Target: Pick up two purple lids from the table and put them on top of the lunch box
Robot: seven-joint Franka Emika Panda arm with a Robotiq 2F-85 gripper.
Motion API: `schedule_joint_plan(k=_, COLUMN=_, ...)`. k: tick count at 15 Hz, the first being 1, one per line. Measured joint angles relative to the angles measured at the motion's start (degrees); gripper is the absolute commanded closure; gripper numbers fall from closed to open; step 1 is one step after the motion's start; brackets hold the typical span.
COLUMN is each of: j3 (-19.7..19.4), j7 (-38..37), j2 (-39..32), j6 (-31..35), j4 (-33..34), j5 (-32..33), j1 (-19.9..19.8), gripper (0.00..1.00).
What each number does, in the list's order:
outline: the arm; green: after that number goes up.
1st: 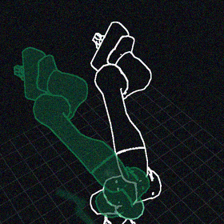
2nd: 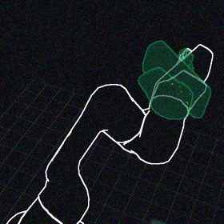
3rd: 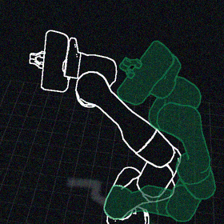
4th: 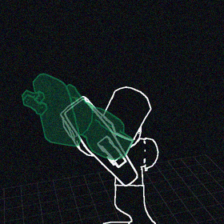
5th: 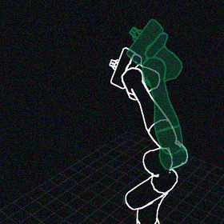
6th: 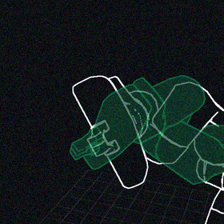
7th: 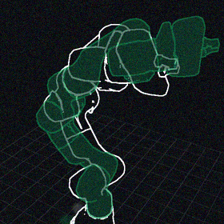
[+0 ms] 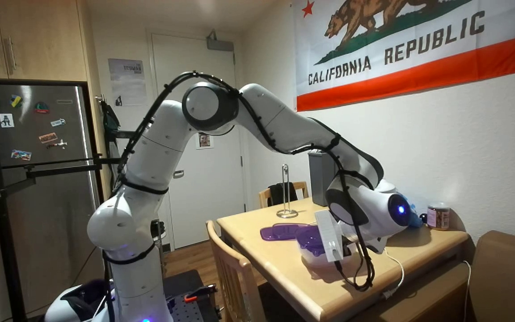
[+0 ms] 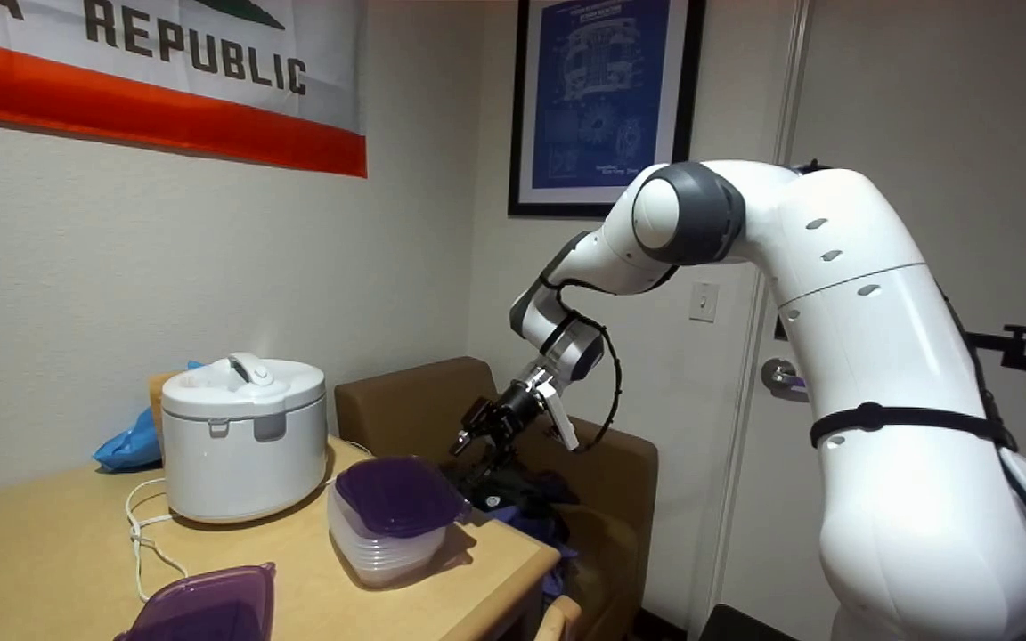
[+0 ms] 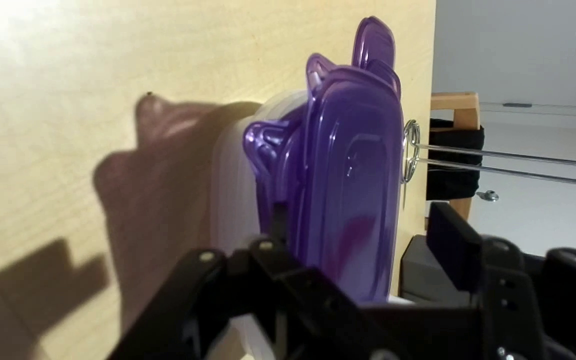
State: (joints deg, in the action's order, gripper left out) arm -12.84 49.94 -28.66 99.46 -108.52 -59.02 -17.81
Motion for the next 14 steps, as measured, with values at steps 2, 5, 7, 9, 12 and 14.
schedule_joint_plan(k=2, j3=-1.28, j7=0.0, j2=2.78, j6=0.73, j4=-2.17, j5=1.41, j1=-0.5, gripper=0.0)
schedule_joint_plan(k=5, j3=-2.69, j7=0.0, j2=8.61, j6=3.5, j4=-7.37, j5=2.85, j1=-0.54, gripper=0.0)
schedule_joint_plan(k=7, j3=-2.63, j7=0.0, j2=13.39, j6=5.05, j4=-11.57, j5=3.08, j1=-0.03, gripper=0.0)
schedule_joint_plan(k=9, j3=-2.04, j7=-0.13, j2=18.39, j6=6.64, j4=-15.72, j5=3.4, j1=1.52, gripper=0.0)
schedule_joint_plan(k=12, j3=0.14, j7=-2.19, j2=24.61, j6=9.19, j4=-20.47, j5=3.82, j1=4.56, gripper=0.0)
schedule_joint_plan(k=14, j3=2.05, j7=-4.17, j2=27.57, j6=10.81, j4=-22.41, j5=3.94, j1=6.67, gripper=0.0)
